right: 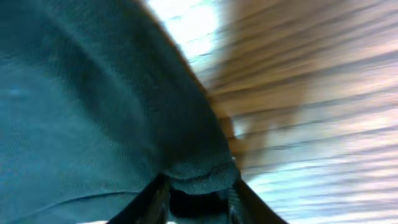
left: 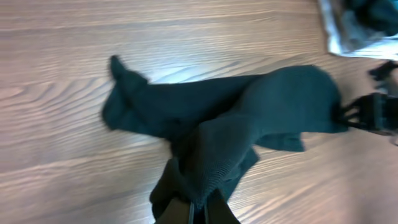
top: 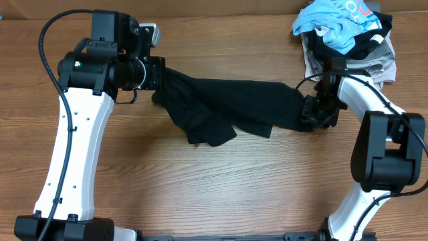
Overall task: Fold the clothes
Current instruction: 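Grasp the black shirt's left and right ends with both grippers, then lift the shirt with both grippers and stretch it wide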
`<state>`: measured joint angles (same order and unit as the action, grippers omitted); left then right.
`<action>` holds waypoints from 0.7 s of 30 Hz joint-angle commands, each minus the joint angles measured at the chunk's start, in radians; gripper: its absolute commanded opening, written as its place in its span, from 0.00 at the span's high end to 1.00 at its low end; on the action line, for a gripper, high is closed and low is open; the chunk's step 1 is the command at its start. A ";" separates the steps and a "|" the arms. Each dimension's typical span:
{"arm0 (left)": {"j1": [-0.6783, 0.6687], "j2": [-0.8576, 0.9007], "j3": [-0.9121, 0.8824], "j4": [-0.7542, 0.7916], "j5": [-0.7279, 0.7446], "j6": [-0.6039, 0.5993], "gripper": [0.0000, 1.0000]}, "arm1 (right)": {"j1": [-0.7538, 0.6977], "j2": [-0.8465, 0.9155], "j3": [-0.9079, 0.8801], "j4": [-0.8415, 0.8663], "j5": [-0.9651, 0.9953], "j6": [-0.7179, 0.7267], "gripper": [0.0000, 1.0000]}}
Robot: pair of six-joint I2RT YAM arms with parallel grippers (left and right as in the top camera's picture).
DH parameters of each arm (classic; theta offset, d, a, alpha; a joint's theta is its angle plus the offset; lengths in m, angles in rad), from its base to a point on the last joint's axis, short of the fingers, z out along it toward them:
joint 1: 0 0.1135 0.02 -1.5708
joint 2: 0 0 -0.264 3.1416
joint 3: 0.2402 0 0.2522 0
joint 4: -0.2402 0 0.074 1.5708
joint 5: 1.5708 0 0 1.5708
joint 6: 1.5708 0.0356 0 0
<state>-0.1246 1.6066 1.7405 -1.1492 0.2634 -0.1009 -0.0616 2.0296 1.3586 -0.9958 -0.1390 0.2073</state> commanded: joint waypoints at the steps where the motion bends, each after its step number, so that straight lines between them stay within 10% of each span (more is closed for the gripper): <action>1: 0.000 -0.016 0.024 -0.014 -0.118 0.018 0.96 | 0.056 0.015 -0.032 0.014 -0.090 0.003 0.89; 10: 0.007 -0.019 0.053 -0.004 -0.189 0.019 0.96 | 0.071 -0.058 0.085 -0.059 -0.102 0.018 0.96; 21: 0.054 -0.019 0.568 -0.134 -0.253 0.027 0.96 | -0.010 -0.348 0.847 -0.503 -0.069 -0.085 0.96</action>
<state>-0.0822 1.6119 2.1540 -1.2552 0.0807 -0.0975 -0.0608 1.7775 1.9968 -1.4330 -0.2283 0.1612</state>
